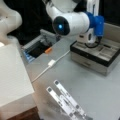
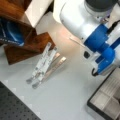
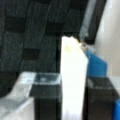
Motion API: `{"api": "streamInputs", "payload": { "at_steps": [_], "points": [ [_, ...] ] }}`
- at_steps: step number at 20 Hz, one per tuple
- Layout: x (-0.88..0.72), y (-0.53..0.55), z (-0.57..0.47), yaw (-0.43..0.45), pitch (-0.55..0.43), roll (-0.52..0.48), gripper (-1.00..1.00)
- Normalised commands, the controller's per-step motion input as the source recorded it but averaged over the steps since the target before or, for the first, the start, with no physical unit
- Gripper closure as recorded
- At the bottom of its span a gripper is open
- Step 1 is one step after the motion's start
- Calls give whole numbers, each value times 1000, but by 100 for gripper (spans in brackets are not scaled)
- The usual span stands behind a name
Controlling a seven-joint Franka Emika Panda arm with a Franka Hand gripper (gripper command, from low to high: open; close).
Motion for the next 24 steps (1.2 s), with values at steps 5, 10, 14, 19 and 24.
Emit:
{"api": "streamInputs", "payload": {
  "at_steps": [5,10,14,19,24],
  "points": [
    [237,232,184,-134,55,115,100],
    [260,251,176,-164,41,149,100],
    [274,204,138,-179,21,155,100],
    [262,118,99,-142,0,134,-100],
    [260,125,51,-147,-23,88,-100]
  ]
}}
